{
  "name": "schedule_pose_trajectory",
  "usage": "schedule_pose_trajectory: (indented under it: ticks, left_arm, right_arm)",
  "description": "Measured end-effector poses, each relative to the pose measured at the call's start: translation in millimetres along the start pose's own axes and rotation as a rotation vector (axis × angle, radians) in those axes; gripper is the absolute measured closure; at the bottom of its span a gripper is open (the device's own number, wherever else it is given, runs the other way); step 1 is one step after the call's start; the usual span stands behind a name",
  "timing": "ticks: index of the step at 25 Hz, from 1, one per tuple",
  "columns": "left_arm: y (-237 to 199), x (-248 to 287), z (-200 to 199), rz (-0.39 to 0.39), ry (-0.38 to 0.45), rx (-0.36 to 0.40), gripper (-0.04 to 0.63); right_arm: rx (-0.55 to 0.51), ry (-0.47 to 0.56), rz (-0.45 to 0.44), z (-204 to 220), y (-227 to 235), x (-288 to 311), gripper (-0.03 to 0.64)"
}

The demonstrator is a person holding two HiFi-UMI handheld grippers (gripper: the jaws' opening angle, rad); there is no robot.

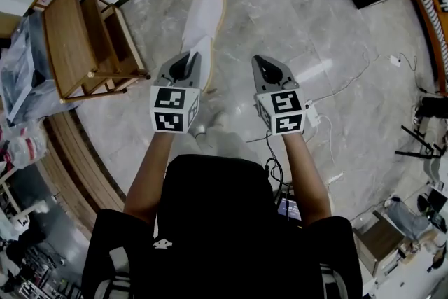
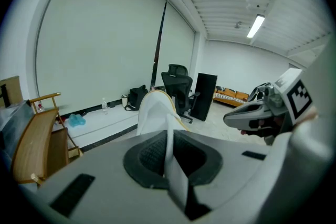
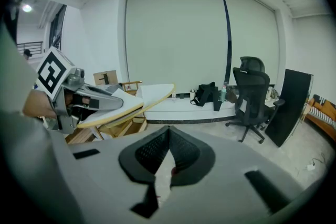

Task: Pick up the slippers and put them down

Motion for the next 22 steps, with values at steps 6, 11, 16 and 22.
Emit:
schedule_pose_trajectory:
  ticks: [6,11,16,22]
  left_arm:
    - [12.1,22.8,23.7,0.053,-0.034,0.02,0.574]
    - [5.4,27.5,42.1,0.09,-0.058,0.029,0.574]
    - [-7.2,33.2,63.7,0.098,-0.073,0.027,0.574]
    - [-20.2,47.9,103.3,0.114,-0.107,0.046,0.574]
  right_arm:
    - [0.061,-0.032,0.035,37.4,5.1,6.9,0.632]
    - [0.08,-0.067,0.045,55.5,-9.7,14.0,0.632]
    - [0.099,-0.077,0.052,73.5,-16.9,29.6,0.632]
    - [0.124,-0.08,0.07,98.6,-23.1,51.0,0.632]
Point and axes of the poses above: the fingertips, and each gripper's own axes: x forward along the fingers, y to its right, z out of its underside, the point moved 3 cm from there along -x, backward along the fingers, and after that the axes turned 6 degrees about -z, right-handed, at the moved point
